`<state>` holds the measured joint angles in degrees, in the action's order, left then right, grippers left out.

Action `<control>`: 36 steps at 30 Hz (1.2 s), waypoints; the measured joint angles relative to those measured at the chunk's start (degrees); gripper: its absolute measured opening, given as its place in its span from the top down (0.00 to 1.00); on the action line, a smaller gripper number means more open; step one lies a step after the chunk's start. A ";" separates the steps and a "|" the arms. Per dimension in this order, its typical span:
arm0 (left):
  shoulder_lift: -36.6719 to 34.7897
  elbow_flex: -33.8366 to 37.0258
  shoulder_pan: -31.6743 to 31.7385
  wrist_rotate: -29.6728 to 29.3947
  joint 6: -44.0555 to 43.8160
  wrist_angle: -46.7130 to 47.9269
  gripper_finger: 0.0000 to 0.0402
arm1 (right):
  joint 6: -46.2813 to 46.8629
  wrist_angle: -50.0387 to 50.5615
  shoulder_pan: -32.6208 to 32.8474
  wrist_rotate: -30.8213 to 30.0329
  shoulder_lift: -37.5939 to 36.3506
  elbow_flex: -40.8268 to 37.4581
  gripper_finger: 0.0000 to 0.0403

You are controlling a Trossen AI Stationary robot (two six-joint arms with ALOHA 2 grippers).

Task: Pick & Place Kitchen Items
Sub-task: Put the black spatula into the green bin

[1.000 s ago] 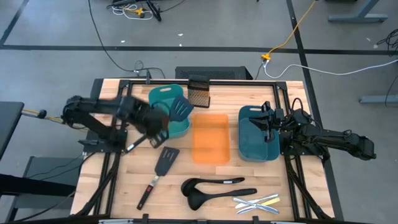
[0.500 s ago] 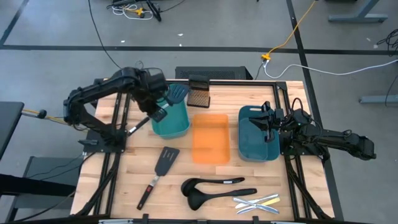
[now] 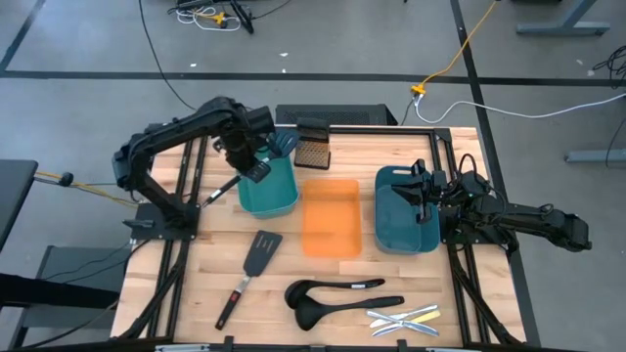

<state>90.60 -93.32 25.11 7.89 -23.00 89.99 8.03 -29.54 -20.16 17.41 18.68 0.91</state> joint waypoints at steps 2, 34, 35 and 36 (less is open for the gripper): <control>0.58 0.02 0.63 -0.01 0.20 -0.05 0.81 | 0.00 -0.02 -0.01 0.00 -0.01 0.00 0.89; -10.59 15.89 5.80 2.53 0.73 -0.07 0.81 | 0.94 -0.36 0.00 -1.46 -0.02 0.00 0.89; -10.08 15.91 5.43 3.12 0.81 -0.08 0.81 | 0.93 -0.36 -0.01 -1.48 -0.02 0.00 0.89; -9.45 15.89 4.87 3.73 0.93 0.05 0.81 | 0.93 -0.32 -0.01 -1.50 -0.02 0.00 0.89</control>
<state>81.15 -77.43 29.98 11.62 -22.06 90.03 8.96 -29.87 -20.17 15.91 18.65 0.91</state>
